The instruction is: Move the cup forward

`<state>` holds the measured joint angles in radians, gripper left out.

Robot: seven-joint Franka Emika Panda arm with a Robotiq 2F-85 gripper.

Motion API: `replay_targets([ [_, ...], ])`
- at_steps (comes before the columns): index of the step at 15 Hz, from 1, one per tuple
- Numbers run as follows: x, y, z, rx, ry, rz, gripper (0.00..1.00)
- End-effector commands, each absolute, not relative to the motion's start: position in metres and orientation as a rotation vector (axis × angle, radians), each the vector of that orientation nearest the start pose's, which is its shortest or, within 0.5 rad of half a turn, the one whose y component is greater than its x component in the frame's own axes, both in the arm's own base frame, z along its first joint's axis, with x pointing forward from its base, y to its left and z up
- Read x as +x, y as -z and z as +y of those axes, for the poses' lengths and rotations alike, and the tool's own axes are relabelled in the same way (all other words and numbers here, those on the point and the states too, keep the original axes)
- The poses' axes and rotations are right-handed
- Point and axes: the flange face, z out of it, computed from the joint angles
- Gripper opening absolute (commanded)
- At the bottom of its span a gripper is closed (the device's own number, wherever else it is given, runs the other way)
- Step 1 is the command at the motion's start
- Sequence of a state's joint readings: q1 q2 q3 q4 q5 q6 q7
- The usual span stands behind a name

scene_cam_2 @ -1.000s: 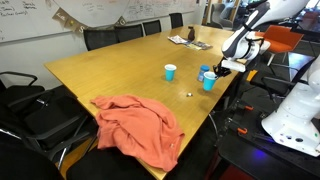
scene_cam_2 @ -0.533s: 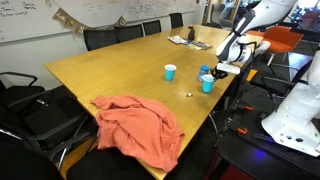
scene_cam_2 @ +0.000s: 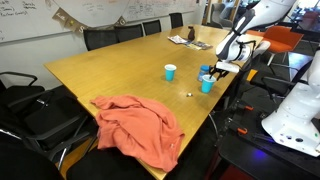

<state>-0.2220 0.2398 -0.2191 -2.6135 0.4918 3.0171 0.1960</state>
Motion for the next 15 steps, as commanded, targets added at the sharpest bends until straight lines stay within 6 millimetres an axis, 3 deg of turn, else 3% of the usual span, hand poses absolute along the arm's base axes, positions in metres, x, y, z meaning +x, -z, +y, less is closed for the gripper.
replay_targets([
  [1, 0.359, -0.241, -0.216, -2.612, 0.372, 1.559, 0.9],
  [3, 0.351, -0.261, -0.214, -2.636, 0.271, 1.459, 0.99],
  [6, 0.349, -0.3, -0.201, -2.677, 0.188, 1.328, 1.0],
  [11, 0.356, -0.354, -0.176, -2.703, 0.234, 1.276, 1.0],
  [15, 0.362, -0.38, -0.158, -2.736, 0.322, 1.234, 1.0],
])
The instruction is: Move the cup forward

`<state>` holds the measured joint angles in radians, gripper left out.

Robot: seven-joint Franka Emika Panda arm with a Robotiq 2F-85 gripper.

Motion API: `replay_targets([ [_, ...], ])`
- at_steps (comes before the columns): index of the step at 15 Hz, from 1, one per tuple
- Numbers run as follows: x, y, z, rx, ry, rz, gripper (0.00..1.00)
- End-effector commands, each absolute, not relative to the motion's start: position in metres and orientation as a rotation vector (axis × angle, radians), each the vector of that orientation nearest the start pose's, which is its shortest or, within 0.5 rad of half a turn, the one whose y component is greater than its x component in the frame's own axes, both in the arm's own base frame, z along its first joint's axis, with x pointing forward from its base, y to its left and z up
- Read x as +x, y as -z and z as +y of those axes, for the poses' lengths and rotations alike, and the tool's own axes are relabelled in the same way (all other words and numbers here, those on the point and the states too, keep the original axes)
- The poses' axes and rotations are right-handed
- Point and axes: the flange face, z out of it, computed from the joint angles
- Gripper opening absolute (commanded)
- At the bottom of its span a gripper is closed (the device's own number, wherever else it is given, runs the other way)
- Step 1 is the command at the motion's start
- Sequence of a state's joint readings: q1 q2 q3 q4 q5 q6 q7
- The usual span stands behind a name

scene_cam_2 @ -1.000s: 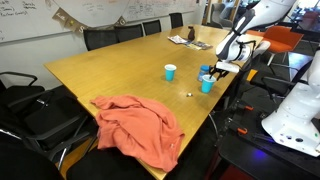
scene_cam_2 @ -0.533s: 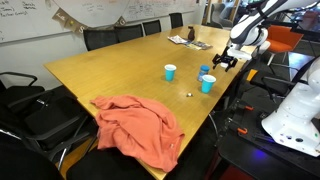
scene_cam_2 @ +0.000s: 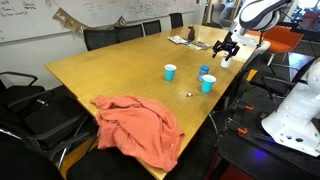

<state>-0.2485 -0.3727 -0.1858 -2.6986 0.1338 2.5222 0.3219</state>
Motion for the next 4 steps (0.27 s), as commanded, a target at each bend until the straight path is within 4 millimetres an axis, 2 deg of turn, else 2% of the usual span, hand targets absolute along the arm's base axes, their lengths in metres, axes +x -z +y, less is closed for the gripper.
replay_targets([
  [1, 0.3623, -0.3838, -0.1553, -2.748, 0.336, 1.222, 1.0],
  [4, 0.3627, -0.3909, -0.1511, -2.749, 0.357, 1.222, 1.0],
])
